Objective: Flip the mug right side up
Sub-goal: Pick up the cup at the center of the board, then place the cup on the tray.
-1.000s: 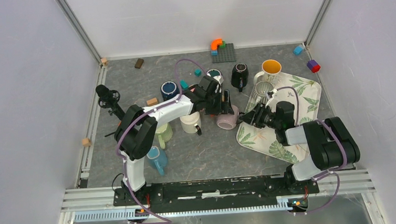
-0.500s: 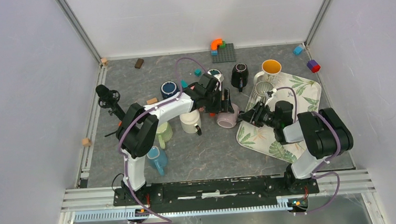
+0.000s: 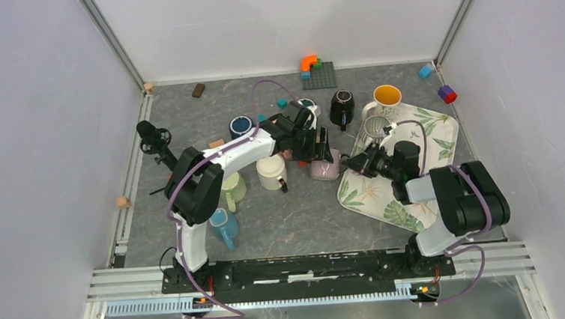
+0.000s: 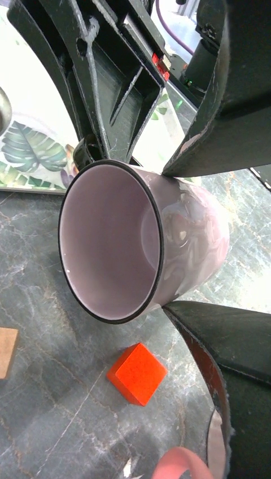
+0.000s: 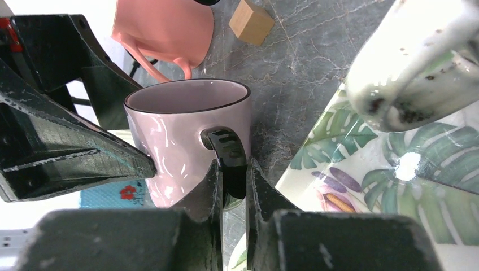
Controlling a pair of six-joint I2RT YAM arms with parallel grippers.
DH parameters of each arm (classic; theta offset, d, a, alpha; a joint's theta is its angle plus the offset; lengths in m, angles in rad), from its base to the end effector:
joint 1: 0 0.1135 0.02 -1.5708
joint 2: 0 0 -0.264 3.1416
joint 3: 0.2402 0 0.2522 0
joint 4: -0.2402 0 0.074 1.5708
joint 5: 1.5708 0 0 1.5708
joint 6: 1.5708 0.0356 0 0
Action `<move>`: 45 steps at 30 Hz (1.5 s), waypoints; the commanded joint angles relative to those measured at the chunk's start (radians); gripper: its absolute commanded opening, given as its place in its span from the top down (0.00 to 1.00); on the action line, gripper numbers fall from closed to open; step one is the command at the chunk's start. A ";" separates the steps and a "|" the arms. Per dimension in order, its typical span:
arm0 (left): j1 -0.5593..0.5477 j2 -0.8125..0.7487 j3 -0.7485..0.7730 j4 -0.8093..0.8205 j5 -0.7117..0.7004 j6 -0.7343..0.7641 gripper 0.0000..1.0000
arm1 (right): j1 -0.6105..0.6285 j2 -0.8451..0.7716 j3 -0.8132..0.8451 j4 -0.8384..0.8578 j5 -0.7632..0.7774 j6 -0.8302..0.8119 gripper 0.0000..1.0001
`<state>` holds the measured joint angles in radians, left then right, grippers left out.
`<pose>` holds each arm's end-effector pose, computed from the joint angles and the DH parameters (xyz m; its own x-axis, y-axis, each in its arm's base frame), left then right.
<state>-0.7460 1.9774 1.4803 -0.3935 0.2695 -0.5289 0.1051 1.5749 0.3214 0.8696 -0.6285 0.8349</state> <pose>0.3141 -0.3032 0.2077 -0.8851 0.1557 -0.4386 0.3829 0.7793 -0.4961 0.2463 0.0470 0.1250 -0.7148 0.5275 -0.4592 -0.1448 0.5307 0.8351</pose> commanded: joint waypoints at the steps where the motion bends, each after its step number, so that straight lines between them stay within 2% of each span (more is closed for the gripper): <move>1: -0.032 0.015 0.050 -0.084 -0.018 0.085 0.60 | 0.055 -0.146 0.037 0.043 -0.063 -0.097 1.00; 7: -0.032 -0.042 0.086 -0.109 -0.015 0.086 0.45 | 0.094 -0.257 0.041 -0.092 0.055 -0.215 1.00; 19: -0.032 -0.189 0.113 -0.165 -0.026 0.097 0.29 | 0.142 -0.399 0.031 -0.143 0.204 -0.287 1.00; 26: -0.032 -0.236 0.103 -0.161 0.013 0.095 0.19 | 0.149 -0.501 0.002 -0.206 0.267 -0.316 1.00; 32: -0.031 -0.269 0.070 -0.145 0.021 0.092 0.16 | 0.149 -0.619 -0.028 -0.309 0.320 -0.330 1.00; 36: -0.032 -0.304 0.049 -0.127 0.021 0.082 0.14 | 0.149 -0.726 -0.051 -0.430 0.419 -0.386 1.00; 45: -0.031 -0.348 -0.008 -0.099 0.069 0.056 0.13 | 0.149 -0.975 -0.172 -0.508 0.633 -0.422 1.00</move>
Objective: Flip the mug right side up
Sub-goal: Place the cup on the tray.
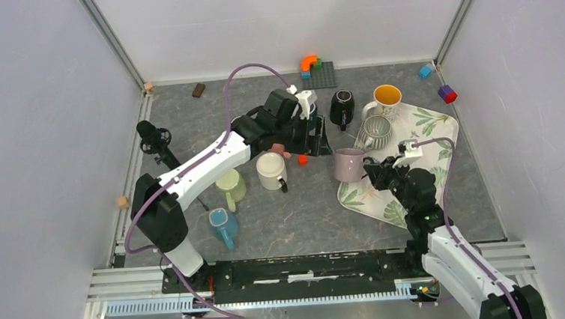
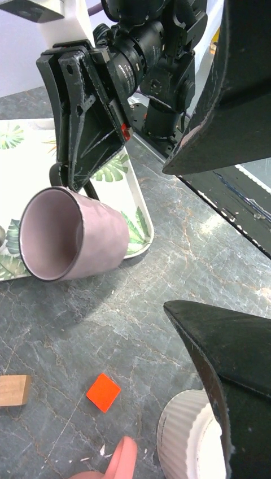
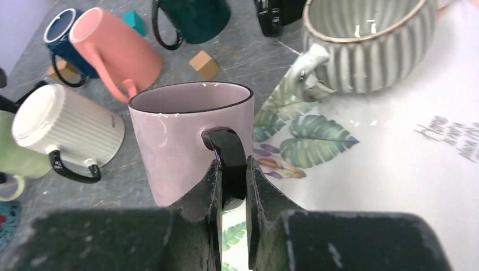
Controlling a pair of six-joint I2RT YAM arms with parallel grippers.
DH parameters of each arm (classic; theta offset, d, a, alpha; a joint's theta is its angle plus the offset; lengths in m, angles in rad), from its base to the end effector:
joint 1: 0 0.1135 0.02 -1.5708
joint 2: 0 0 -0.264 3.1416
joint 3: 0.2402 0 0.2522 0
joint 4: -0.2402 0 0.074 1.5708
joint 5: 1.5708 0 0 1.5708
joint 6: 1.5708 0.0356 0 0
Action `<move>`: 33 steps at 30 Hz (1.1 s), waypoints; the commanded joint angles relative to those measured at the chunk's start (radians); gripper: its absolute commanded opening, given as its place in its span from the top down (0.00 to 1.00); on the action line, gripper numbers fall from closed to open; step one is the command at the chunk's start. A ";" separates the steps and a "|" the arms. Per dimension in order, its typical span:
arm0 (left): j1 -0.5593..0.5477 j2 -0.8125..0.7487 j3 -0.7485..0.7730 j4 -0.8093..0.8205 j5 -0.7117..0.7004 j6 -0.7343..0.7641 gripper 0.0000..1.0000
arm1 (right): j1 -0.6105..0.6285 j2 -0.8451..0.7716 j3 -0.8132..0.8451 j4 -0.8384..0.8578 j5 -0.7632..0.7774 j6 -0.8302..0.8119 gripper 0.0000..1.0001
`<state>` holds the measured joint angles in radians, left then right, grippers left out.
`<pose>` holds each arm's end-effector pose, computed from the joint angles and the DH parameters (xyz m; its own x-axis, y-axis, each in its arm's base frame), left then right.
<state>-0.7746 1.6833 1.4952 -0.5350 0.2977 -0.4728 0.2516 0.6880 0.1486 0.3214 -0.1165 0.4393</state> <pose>0.2661 -0.2750 0.3175 -0.7971 0.1710 -0.5791 0.5199 0.6821 -0.5142 0.1576 0.0448 0.1831 -0.3415 0.3484 -0.8729 -0.2342 0.8679 0.4380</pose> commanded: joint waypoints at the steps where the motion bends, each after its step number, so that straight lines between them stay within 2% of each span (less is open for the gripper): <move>1: -0.003 -0.062 -0.031 0.044 0.042 -0.002 0.13 | 0.002 -0.106 0.007 0.008 0.151 -0.035 1.00; 6: -0.002 -0.101 -0.091 0.087 0.071 -0.024 0.13 | 0.002 -0.195 -0.004 -0.094 0.269 -0.045 1.00; 11: -0.003 -0.127 -0.132 0.112 0.095 -0.032 0.13 | 0.002 -0.299 -0.089 -0.035 0.320 -0.061 1.00; 19: -0.004 -0.131 -0.170 0.133 0.125 -0.040 0.13 | 0.003 -0.366 -0.288 0.282 0.225 -0.149 1.00; 24: -0.003 -0.130 -0.177 0.142 0.124 -0.047 0.13 | 0.002 -0.350 -0.302 0.284 0.131 -0.177 1.00; 33: -0.003 -0.085 -0.180 0.193 0.163 -0.094 0.13 | 0.003 -0.389 -0.346 0.218 0.170 -0.207 1.00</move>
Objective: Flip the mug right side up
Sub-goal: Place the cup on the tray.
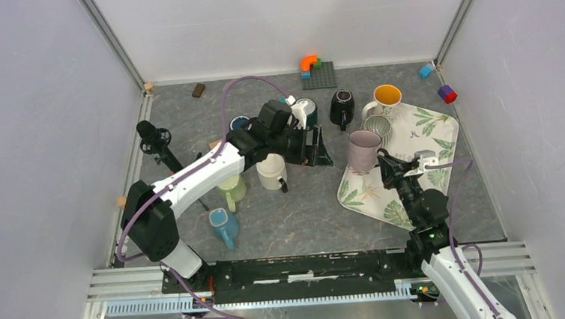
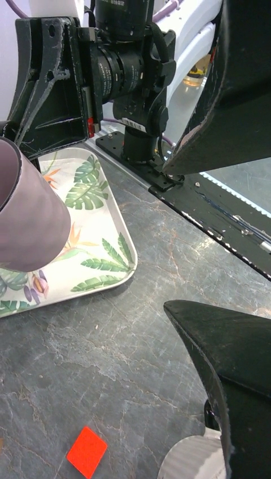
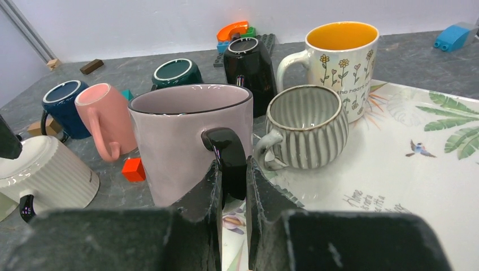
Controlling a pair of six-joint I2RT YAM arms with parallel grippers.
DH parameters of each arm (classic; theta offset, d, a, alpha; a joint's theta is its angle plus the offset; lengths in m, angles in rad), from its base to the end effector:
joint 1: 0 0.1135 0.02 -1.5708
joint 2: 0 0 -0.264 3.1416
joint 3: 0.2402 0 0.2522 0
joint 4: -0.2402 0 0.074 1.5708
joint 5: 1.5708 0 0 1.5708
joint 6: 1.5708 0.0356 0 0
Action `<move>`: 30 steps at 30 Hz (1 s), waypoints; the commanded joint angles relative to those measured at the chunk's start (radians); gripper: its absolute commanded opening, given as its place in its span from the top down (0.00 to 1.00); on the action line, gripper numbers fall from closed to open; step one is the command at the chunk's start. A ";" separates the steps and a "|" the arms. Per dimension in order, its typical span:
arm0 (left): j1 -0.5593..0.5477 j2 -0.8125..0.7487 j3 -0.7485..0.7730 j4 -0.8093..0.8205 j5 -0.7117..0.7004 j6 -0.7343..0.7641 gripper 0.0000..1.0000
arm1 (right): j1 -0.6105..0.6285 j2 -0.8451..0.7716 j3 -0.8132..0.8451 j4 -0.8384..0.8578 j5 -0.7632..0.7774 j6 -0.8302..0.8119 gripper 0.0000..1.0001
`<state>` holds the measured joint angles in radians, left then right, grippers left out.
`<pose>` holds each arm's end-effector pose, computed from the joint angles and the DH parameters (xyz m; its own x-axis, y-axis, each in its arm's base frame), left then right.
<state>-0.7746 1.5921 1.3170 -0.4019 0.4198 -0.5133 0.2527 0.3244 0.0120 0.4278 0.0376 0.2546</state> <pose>0.2476 -0.2626 0.3019 -0.8152 0.1703 -0.5536 0.5343 0.5901 -0.6052 0.1264 0.0312 0.1921 0.0541 0.2739 -0.9602 -0.2349 0.9381 0.2544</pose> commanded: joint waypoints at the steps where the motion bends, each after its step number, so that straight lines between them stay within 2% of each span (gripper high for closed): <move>1: -0.003 0.010 -0.002 0.061 0.044 -0.055 0.13 | 0.003 -0.017 -0.206 0.108 0.023 -0.028 1.00; 12: -0.003 0.017 -0.002 0.068 0.056 -0.059 0.13 | 0.002 0.227 -0.136 0.079 0.058 -0.010 1.00; 17: -0.003 0.047 0.002 0.102 0.076 -0.091 0.13 | 0.003 0.235 -0.126 0.047 0.070 0.000 1.00; 23: -0.019 0.131 -0.012 0.235 0.094 -0.206 0.14 | 0.002 0.189 -0.136 0.032 0.055 -0.007 1.00; 30: -0.067 0.262 0.025 0.313 0.039 -0.209 0.15 | 0.003 0.179 -0.147 0.052 0.020 -0.018 1.00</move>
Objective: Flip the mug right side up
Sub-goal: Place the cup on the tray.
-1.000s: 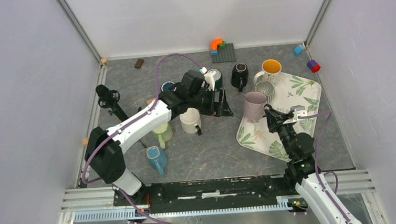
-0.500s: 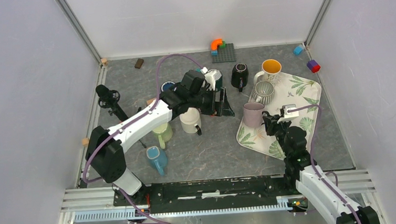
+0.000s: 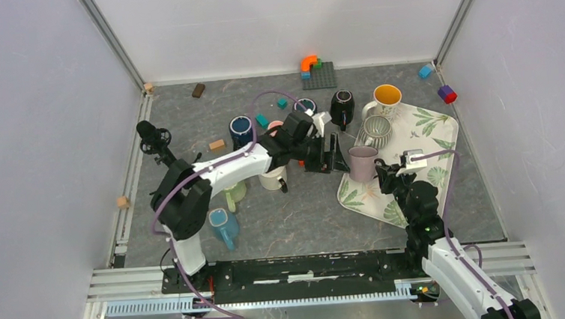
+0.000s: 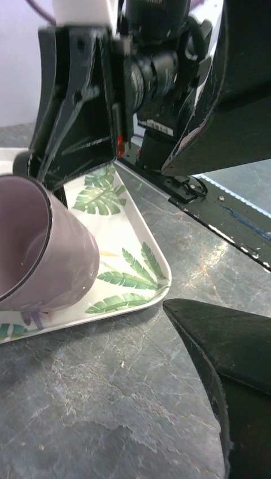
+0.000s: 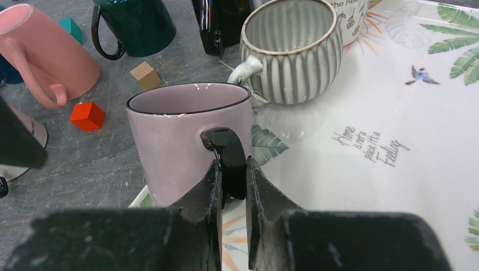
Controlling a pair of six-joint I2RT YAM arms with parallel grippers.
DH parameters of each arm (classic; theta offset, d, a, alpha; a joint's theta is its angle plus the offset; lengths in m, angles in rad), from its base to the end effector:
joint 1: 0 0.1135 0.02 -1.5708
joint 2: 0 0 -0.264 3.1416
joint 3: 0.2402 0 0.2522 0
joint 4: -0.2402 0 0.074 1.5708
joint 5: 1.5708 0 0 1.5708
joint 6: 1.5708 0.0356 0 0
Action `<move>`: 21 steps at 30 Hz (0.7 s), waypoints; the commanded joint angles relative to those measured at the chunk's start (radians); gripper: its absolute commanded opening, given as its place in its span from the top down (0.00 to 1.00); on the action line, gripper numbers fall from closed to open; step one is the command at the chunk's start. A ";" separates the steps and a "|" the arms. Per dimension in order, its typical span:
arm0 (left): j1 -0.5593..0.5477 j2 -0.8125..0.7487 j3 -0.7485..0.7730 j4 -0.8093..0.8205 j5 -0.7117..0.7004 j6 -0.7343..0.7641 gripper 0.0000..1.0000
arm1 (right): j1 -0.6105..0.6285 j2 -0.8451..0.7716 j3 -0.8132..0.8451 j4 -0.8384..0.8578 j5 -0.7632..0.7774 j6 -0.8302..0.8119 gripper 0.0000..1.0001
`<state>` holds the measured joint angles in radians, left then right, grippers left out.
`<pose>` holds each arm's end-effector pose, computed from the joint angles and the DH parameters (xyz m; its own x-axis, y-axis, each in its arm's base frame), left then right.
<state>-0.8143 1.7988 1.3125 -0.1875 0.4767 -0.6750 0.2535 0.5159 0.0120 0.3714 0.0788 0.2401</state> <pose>0.2674 -0.3071 0.2433 -0.8919 0.1361 -0.4312 0.4290 0.5561 -0.7119 0.1385 0.0330 0.1635 -0.1657 0.2020 -0.9653 -0.1391 0.9642 0.2256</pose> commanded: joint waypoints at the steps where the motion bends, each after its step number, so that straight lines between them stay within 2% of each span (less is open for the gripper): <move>1: -0.030 0.076 0.041 0.104 -0.027 -0.051 0.15 | 0.001 -0.010 -0.147 0.112 -0.027 -0.005 1.00; 9: -0.043 0.173 0.095 0.184 -0.055 -0.113 0.18 | 0.001 0.018 -0.133 0.112 -0.056 -0.010 1.00; 21: -0.055 0.206 0.070 0.262 -0.092 -0.069 0.33 | 0.003 -0.001 -0.117 0.048 -0.077 0.002 0.86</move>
<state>-0.8619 1.9961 1.3735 -0.0051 0.3969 -0.7452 0.2535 0.5339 0.0120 0.3832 0.0208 0.2379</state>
